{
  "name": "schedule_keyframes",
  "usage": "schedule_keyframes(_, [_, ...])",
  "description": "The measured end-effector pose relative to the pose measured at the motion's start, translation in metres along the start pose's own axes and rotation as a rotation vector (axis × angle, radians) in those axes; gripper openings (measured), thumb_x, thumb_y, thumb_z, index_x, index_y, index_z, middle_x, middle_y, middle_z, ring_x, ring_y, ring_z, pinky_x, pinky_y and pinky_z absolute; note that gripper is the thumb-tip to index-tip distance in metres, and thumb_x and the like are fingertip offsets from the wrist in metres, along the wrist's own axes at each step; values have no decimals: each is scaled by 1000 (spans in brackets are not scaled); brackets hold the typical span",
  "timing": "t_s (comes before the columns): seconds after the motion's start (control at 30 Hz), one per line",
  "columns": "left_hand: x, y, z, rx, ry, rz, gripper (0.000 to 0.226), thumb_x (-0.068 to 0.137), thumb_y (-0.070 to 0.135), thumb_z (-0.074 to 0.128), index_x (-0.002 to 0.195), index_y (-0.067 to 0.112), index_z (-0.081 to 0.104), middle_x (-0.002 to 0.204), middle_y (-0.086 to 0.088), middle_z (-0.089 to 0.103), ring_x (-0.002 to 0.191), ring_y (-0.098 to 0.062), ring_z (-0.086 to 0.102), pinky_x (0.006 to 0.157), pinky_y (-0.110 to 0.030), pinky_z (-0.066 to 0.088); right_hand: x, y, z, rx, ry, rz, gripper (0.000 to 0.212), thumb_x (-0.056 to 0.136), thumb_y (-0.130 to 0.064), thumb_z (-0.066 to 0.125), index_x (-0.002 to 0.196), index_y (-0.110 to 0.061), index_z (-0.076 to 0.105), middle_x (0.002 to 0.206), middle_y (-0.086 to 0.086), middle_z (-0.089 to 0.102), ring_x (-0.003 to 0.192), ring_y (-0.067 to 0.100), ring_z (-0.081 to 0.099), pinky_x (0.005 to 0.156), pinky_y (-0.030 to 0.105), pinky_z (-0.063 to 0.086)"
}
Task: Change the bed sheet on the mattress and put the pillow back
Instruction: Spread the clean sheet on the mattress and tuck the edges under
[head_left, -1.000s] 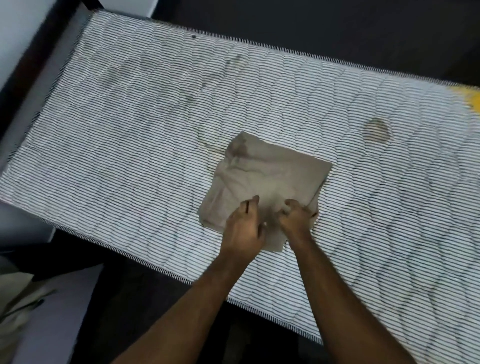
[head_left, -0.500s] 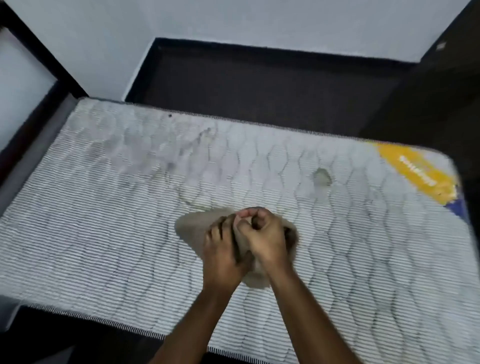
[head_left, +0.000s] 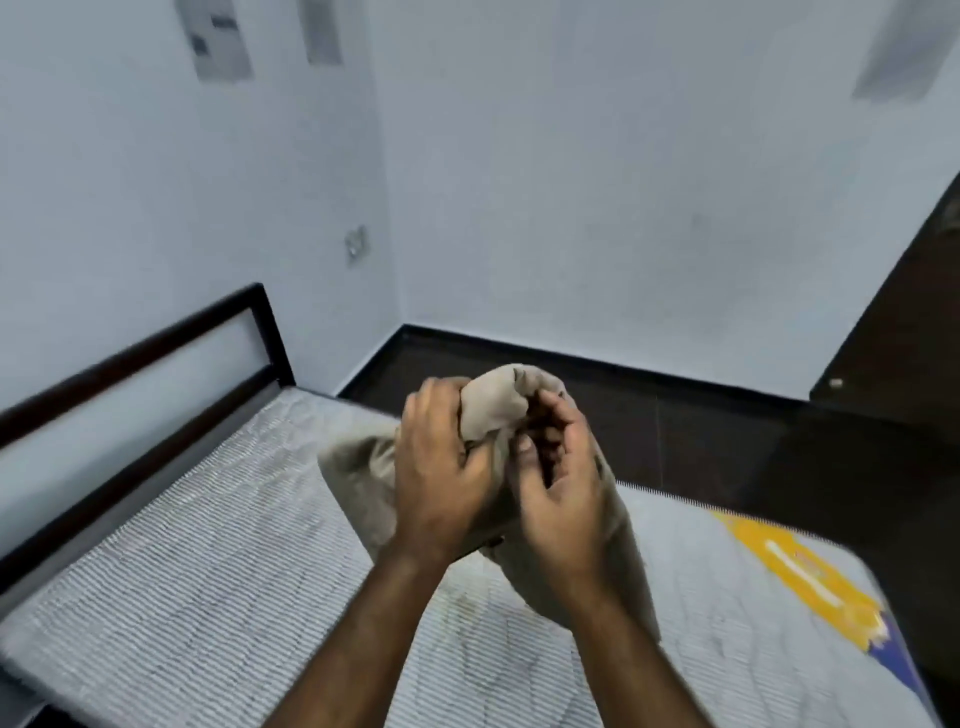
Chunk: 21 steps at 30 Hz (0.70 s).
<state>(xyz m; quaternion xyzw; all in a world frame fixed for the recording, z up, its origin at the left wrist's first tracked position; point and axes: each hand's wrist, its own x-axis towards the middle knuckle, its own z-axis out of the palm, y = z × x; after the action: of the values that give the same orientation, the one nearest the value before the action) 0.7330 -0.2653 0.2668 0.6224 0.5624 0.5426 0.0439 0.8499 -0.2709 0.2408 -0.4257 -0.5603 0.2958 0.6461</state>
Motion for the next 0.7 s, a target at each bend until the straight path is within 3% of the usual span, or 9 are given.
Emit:
schedule_keyframes(0.1, [13,45,-20,-41,91,139,33,82,18,72,106,26,52,99,10,56,96,-18,55,81,-39,47,4,-21,-16,-33,19,-150,39,101,-16,59,139,-22,53,141,-12,54,137,21,49,110,49,44])
schedule_keyframes(0.17, [19,70,-31,-32,116,225,28,82,18,69,106,22,55,100,8,56,96,-19,55,80,-40,47,6,-37,-27,-55,9,-199,42,101,-22,59,142,-20,51,146,-12,48,141,19,44,113,46,42])
schedule_keyframes(0.3, [31,103,-53,-15,161,290,26,82,16,66,107,19,56,101,6,56,99,-20,55,80,-42,48,8,-69,-31,-40,-89,-259,62,97,-24,64,153,-22,37,157,-6,30,149,16,30,119,35,35])
schedule_keyframes(0.37, [35,112,-67,-9,181,305,28,82,14,67,108,18,56,102,4,57,100,-22,56,83,-44,49,10,-82,-25,-11,-141,-267,72,96,-23,68,156,-25,29,160,-7,27,151,16,27,121,40,32])
schedule_keyframes(0.43, [38,118,-80,-16,207,312,27,83,14,68,108,17,56,102,3,58,100,-23,57,84,-44,49,11,-96,-20,25,-169,-261,77,95,-30,69,157,-29,24,161,-10,28,151,15,26,121,46,31])
schedule_keyframes(0.53, [43,121,-102,-89,254,289,25,85,15,70,107,17,58,100,4,60,96,-21,60,81,-44,51,11,-116,-10,-24,-146,-234,84,89,-44,73,156,-35,22,160,-13,28,149,5,27,121,44,33])
schedule_keyframes(0.7, [39,122,-140,-232,279,267,25,85,21,77,101,23,59,95,9,62,90,-12,62,77,-38,52,-2,-148,10,-18,-90,-199,76,80,-40,83,143,-38,42,149,-9,45,137,0,45,113,37,44])
